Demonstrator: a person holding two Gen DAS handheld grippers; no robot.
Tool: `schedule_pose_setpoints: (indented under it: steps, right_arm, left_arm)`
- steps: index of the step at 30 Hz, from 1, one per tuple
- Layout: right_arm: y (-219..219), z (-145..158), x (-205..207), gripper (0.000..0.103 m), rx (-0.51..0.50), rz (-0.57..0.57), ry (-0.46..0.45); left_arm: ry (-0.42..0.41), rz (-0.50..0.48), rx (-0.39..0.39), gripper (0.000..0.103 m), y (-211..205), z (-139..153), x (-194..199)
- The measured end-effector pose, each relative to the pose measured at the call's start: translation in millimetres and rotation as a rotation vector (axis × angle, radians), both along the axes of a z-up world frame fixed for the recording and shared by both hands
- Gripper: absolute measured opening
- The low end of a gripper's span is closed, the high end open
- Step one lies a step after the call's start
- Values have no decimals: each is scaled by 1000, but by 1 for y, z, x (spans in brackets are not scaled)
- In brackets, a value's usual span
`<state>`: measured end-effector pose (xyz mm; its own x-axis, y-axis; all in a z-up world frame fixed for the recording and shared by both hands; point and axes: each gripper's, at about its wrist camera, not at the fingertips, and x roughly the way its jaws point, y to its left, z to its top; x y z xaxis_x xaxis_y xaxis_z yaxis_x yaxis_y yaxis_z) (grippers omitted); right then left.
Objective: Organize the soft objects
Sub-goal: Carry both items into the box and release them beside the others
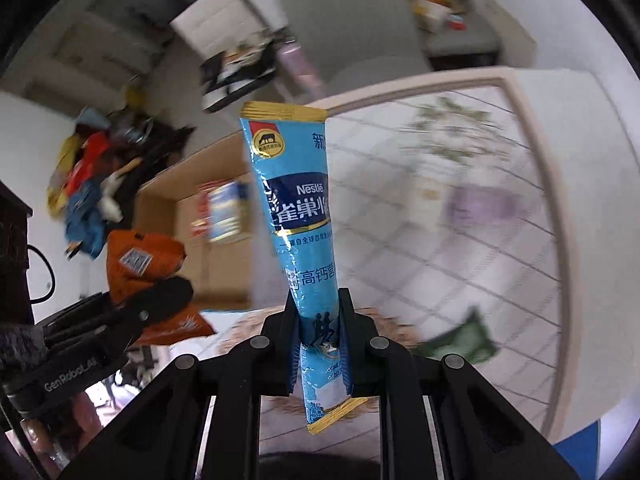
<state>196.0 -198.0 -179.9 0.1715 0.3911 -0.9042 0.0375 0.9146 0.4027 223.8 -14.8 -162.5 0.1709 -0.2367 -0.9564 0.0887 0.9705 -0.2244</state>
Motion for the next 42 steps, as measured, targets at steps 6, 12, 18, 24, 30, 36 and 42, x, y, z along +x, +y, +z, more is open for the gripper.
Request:
schedule_pose_setpoints:
  steps: [6, 12, 18, 24, 30, 36, 42]
  right_arm:
    - [86, 12, 16, 17, -3, 95, -6]
    - [137, 14, 44, 17, -61, 125, -12]
    - [160, -23, 87, 17, -155, 96, 23]
    - [168, -78, 124, 17, -186, 65, 98]
    - [180, -122, 151, 17, -242, 64, 136]
    - [183, -152, 164, 23, -290, 55, 191]
    - [181, -151, 161, 67, -275, 44, 167]
  left_arm:
    - [-53, 99, 45, 38, 81, 18, 5]
    - [-35, 156, 83, 38, 146, 0, 27]
    - [34, 167, 111, 38, 182, -41, 68]
    - [145, 158, 121, 38, 202, -94, 110]
    - [236, 154, 164, 38, 215, -141, 142]
    - [316, 140, 218, 41, 218, -173, 158]
    - [305, 152, 187, 43, 220, -165, 153]
